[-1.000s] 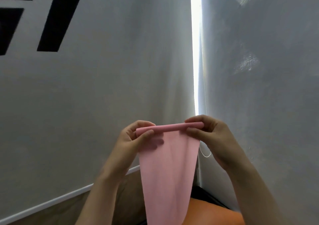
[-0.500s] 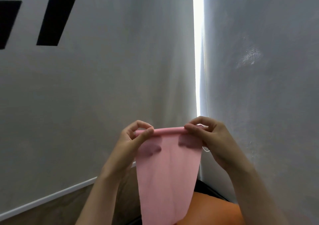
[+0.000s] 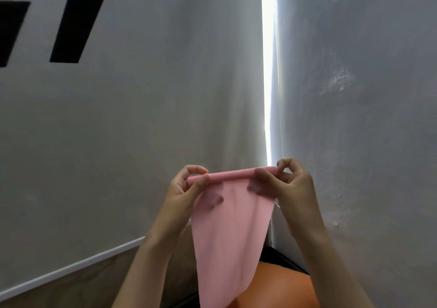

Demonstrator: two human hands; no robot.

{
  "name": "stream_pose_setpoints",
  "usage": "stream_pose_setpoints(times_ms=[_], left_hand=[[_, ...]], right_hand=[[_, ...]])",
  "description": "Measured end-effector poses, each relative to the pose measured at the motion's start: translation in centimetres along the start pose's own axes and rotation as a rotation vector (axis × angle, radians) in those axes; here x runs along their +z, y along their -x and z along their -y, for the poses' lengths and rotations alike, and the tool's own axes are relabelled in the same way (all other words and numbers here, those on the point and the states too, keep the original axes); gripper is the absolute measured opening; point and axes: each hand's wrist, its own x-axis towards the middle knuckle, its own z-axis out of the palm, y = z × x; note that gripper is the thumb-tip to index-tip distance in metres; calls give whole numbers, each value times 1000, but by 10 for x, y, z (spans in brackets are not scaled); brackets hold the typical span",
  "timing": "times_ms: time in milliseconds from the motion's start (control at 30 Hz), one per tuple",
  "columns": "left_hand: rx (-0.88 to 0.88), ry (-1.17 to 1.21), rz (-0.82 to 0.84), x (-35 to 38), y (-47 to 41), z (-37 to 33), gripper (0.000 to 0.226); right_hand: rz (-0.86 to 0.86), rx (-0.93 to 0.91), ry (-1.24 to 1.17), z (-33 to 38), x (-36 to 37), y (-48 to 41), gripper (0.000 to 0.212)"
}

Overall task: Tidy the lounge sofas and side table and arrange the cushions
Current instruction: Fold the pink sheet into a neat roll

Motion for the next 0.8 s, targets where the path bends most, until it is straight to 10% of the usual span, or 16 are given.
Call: stream_pose_setpoints(times_ms=[800], left_hand=[[-11, 9, -7, 9, 9, -6, 12]], right_hand=[[-25, -13, -25, -6, -8, -1, 22]])
